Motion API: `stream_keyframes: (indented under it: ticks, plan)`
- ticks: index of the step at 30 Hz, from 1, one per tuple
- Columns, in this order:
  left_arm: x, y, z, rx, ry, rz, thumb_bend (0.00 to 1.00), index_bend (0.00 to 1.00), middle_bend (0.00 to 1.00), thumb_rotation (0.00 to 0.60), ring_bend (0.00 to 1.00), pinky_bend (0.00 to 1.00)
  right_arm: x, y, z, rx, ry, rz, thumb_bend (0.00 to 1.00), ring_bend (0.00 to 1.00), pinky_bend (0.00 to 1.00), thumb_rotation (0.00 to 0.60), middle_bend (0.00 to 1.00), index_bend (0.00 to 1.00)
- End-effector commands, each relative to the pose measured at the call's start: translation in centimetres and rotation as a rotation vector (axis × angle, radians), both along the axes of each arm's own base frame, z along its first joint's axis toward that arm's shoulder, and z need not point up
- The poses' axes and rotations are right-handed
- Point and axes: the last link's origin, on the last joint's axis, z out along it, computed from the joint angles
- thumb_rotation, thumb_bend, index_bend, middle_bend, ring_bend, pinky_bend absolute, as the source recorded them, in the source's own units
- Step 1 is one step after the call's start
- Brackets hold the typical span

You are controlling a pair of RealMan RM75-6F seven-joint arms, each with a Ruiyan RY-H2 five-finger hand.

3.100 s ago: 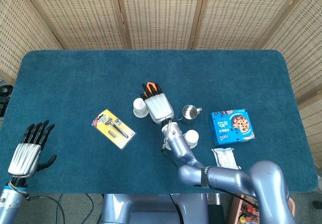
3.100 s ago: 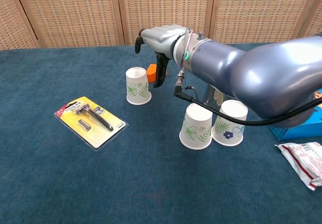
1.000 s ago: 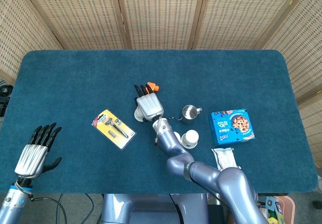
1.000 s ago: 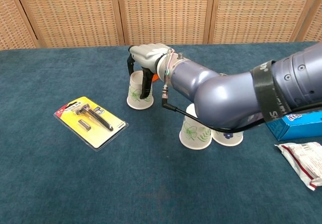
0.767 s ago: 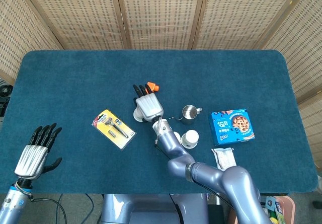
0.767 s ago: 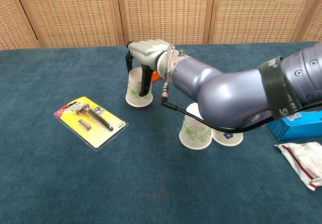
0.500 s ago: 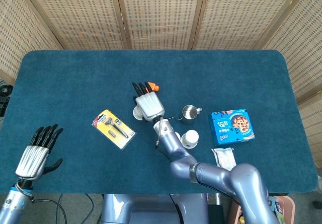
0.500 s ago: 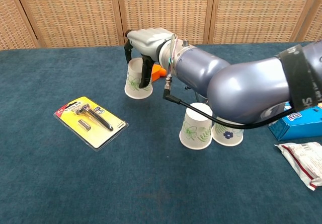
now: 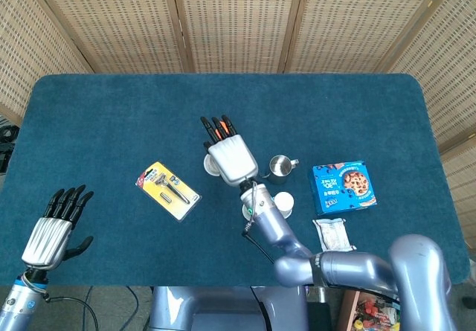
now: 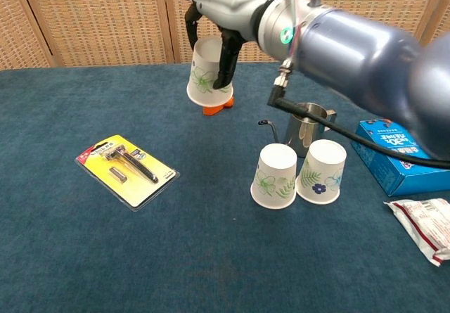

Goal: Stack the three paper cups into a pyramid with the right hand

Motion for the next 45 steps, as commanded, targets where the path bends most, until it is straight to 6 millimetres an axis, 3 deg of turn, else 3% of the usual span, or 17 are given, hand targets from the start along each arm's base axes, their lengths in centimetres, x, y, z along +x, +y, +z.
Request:
stream_keyframes:
  ticks: [1, 11, 21, 28, 45]
  plan:
    - [0.1, -0.2, 0.1, 0.003, -0.003, -0.003, 0.28, 0.02, 0.0, 0.6, 0.0, 0.0, -2.6, 2.4, 4.3, -0.076, 0.068, -0.024, 0.07, 0.0, 0.0, 0.6, 0.01, 0.48]
    - [0.4, -0.5, 0.3, 0.004, -0.003, -0.012, 0.28, 0.02, 0.0, 0.6, 0.0, 0.0, -5.7, 7.0, 6.9, -0.061, 0.107, -0.048, 0.07, 0.0, 0.0, 0.6, 0.01, 0.48]
    - [1.0, -1.0, 0.4, -0.011, 0.006, -0.031, 0.29, 0.02, 0.0, 0.6, 0.0, 0.0, -8.2, 9.3, 5.6, 0.002, 0.143, -0.082, 0.07, 0.0, 0.0, 0.6, 0.01, 0.48]
    - [1.0, -1.0, 0.5, -0.006, 0.008, -0.029, 0.28, 0.02, 0.0, 0.6, 0.0, 0.0, -8.4, 8.5, 3.7, 0.035, 0.171, -0.104, 0.07, 0.0, 0.0, 0.6, 0.01, 0.48]
    - [1.0, -0.9, 0.4, -0.006, 0.011, -0.029, 0.29, 0.02, 0.0, 0.6, 0.0, 0.0, -9.5, 7.4, 3.4, 0.054, 0.24, -0.181, 0.07, 0.0, 0.0, 0.6, 0.0, 0.48]
